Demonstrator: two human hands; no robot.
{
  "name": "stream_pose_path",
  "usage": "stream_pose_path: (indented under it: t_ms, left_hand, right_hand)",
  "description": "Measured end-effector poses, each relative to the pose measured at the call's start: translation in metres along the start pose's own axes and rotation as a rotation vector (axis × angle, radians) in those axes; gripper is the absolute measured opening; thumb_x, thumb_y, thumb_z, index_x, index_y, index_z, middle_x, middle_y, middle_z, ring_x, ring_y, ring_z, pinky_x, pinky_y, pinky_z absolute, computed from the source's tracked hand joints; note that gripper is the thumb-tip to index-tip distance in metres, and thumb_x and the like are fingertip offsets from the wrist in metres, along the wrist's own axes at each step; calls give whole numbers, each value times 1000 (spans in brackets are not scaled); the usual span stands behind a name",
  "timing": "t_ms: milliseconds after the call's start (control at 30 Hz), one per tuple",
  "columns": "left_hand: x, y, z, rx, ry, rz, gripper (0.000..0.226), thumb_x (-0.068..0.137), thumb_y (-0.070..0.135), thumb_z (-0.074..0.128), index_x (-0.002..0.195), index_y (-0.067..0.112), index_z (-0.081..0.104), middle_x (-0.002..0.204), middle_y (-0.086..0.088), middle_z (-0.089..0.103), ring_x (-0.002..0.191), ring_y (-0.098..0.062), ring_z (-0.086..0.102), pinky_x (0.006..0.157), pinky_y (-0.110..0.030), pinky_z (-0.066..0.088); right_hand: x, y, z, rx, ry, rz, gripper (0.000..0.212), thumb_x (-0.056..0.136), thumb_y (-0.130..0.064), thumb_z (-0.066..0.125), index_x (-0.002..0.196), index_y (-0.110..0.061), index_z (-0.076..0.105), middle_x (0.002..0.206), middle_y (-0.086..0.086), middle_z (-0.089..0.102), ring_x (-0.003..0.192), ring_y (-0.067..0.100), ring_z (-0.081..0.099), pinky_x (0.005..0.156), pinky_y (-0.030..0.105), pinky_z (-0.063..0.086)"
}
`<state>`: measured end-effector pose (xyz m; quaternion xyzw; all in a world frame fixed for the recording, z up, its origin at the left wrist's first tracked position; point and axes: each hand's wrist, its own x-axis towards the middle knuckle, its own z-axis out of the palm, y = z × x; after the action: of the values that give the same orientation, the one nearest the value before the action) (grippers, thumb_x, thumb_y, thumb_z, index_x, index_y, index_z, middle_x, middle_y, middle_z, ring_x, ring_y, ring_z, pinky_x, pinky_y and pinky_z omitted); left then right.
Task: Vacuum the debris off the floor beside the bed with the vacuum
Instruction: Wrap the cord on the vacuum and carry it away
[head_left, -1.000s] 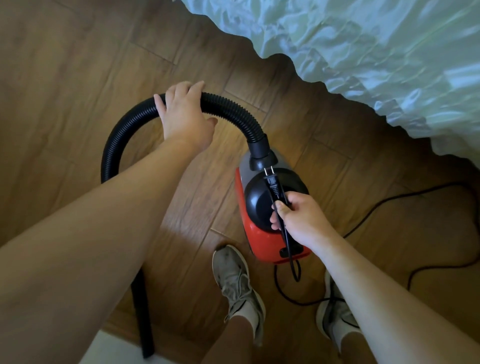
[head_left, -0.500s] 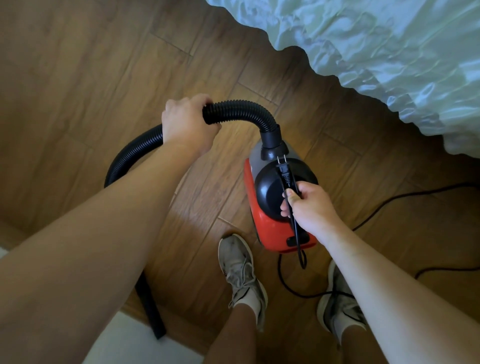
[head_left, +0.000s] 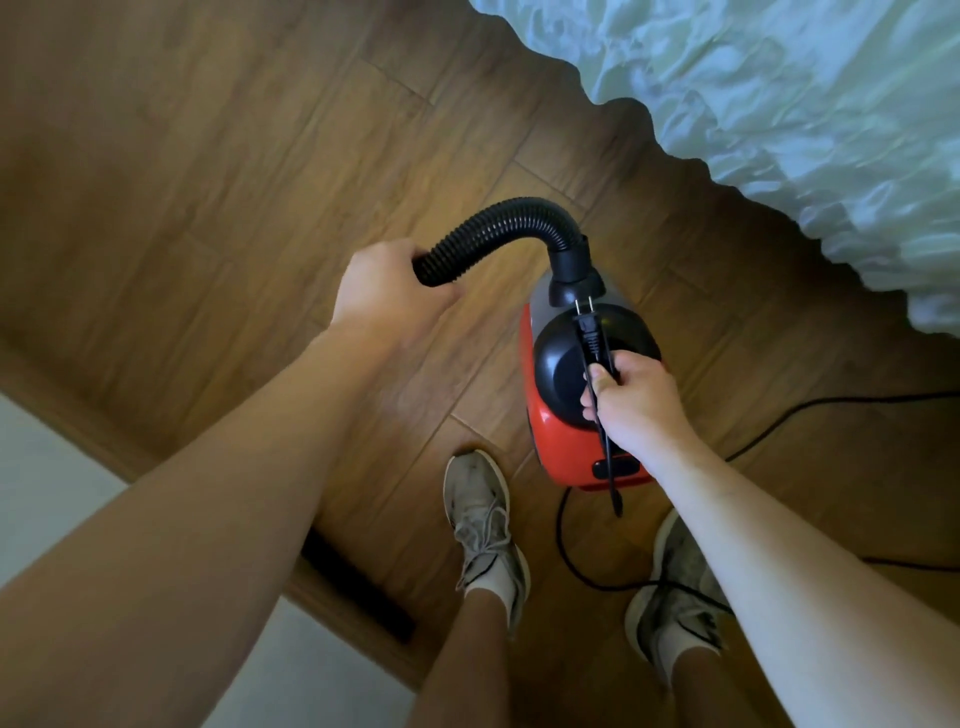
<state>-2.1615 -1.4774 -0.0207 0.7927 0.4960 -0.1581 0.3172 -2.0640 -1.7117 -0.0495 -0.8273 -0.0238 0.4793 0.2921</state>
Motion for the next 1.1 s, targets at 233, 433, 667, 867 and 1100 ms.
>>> stream_pose_path:
  t_ms: [233, 433, 667, 867, 1100]
  left_hand:
    - [-40, -7, -11, -277, 2, 20, 46, 93, 33, 71, 136, 42, 57, 108, 17, 64, 96, -8, 62, 77, -21, 51]
    - [-66, 1, -29, -361, 26, 44, 65, 91, 21, 73, 147, 38, 45, 122, 15, 59, 108, -7, 56, 89, -21, 40]
    - [-99, 4, -63, -433, 117, 15, 53, 89, 25, 75, 139, 28, 56, 110, 11, 64, 96, -10, 60, 69, -8, 37]
    - [-139, 17, -111, -568, 231, 42, 54, 89, 17, 74, 136, 35, 56, 102, 23, 63, 93, -1, 60, 70, 3, 37]
    - [-185, 32, -179, -635, 378, 5, 55, 88, 20, 75, 137, 20, 51, 110, 11, 63, 103, -12, 60, 85, -20, 42]
  right_hand:
    - [-19, -22, -18, -33, 12, -63, 22, 104, -24, 49, 92, -18, 67, 78, 3, 72, 72, 16, 72, 77, 44, 62]
    - [-40, -51, -32, 16, 6, -100, 22, 105, -22, 48, 95, -13, 67, 82, 8, 71, 73, 16, 71, 73, 32, 61]
    - [-68, -95, -46, 27, -12, -161, 26, 105, -19, 48, 90, -7, 66, 72, 6, 67, 67, 18, 67, 72, 35, 60]
    - [-105, -147, -57, -9, -27, -237, 27, 104, -19, 48, 88, -8, 66, 69, 5, 67, 62, 17, 66, 65, 32, 57]
    - [-155, -215, -68, -4, -86, -327, 28, 103, -19, 47, 86, -4, 63, 66, 4, 65, 57, 19, 64, 64, 37, 54]
